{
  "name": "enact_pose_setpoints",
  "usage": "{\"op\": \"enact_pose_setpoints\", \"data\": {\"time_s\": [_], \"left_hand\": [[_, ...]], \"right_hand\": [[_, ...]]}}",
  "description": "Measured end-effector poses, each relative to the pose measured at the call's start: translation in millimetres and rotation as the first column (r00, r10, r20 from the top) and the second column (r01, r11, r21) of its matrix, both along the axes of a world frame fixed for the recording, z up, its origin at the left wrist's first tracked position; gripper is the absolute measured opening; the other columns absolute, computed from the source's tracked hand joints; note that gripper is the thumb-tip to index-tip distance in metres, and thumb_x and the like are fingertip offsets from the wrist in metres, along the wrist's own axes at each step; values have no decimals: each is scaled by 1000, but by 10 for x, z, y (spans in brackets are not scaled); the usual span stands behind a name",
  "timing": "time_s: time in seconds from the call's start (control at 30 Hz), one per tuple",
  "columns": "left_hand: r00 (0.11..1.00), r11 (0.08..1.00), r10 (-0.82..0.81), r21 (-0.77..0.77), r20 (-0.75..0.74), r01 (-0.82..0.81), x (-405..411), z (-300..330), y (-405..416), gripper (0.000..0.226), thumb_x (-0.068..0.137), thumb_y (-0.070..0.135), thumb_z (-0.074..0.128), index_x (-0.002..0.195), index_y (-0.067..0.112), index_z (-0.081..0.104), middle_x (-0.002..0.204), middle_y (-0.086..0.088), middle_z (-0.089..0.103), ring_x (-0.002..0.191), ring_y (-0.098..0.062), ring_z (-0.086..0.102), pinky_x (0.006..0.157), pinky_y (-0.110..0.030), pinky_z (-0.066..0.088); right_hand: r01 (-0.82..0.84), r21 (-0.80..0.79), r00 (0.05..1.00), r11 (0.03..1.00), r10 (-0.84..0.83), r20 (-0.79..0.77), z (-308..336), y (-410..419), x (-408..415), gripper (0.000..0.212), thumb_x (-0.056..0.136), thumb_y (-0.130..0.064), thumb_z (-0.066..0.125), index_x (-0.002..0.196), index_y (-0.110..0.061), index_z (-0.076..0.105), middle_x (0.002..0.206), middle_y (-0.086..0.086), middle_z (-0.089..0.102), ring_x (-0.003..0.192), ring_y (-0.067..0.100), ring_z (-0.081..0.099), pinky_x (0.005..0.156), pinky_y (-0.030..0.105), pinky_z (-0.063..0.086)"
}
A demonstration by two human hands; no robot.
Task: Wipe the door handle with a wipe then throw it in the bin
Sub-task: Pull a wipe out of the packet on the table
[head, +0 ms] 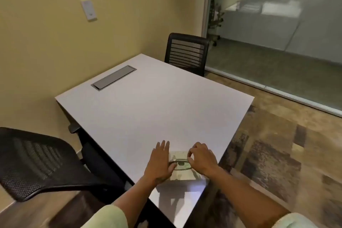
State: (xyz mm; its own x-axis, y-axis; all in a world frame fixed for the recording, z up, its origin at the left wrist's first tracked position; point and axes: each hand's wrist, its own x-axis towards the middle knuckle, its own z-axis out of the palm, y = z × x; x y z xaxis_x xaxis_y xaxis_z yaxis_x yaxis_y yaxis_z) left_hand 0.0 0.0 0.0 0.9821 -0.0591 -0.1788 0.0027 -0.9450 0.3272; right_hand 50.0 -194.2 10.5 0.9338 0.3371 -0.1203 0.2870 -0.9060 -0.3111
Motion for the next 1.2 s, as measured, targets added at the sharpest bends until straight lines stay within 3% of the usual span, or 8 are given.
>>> {"op": "enact_pose_setpoints", "data": {"time_s": [0.43,0.53,0.67,0.83,0.9,1.0,1.13,1.2], "left_hand": [[957,962,-189,154,-222,226,96,-693,215,114,88,76,40,157,9,-22,159,-12,-40,141,-42,-41,118,-56,-20],[965,954,-209,248,156,166,70,-832,248,122,79,83,35,159,-1,-2,162,-16,-33,150,-44,-26,119,-56,-9],[941,962,-229,203,249,181,55,-836,216,142,59,90,56,159,3,3,167,-18,-19,154,-39,-18,121,-51,-9],[957,971,-175,202,230,129,45,-786,181,54,102,45,15,130,11,46,169,-21,0,156,-39,-8,124,-51,1],[931,976,-120,213,345,47,88,-839,140,43,108,31,14,122,13,51,166,-19,23,156,-36,4,120,-52,17],[885,984,-81,177,458,-2,140,-843,140,40,110,24,14,121,14,51,170,-13,5,155,-33,14,120,-51,19],[890,987,-61,160,452,-14,140,-878,184,51,104,45,19,130,11,46,156,-19,43,156,-37,-10,123,-52,-2],[907,987,-32,157,421,-38,133,-855,197,111,71,77,62,149,5,30,161,-21,28,155,-38,-15,121,-54,-6]], "right_hand": [[154,-128,986,980,-144,85,-475,483,-157,31,94,-37,58,110,-17,75,143,-3,53,142,31,26,117,38,26],[162,-216,986,963,-150,70,-533,596,-146,31,97,-34,55,111,-16,75,150,2,48,148,35,19,121,48,-1],[262,-358,958,896,-286,-15,-529,730,-120,32,99,-42,49,113,-27,73,163,0,28,153,37,0,111,60,-20],[279,-382,939,881,-334,-86,-513,877,-98,38,99,-43,39,117,-30,70,167,-7,12,152,35,-8,110,62,-17],[277,-381,939,882,-333,-87,-526,896,-88,41,100,-43,34,115,-30,70,167,-7,8,152,35,-13,107,63,-23],[290,-380,930,878,-352,-103,-558,910,-16,46,102,-42,27,126,-27,64,168,-1,4,149,32,-19,113,65,-17],[303,-445,922,843,-378,-88,-483,1003,-1,45,103,-47,27,124,-31,64,168,0,2,149,41,-19,109,69,-21],[311,-473,917,824,-391,-77,-428,1066,-14,42,103,-49,31,122,-34,66,167,-2,2,149,41,-19,108,70,-21]]}}
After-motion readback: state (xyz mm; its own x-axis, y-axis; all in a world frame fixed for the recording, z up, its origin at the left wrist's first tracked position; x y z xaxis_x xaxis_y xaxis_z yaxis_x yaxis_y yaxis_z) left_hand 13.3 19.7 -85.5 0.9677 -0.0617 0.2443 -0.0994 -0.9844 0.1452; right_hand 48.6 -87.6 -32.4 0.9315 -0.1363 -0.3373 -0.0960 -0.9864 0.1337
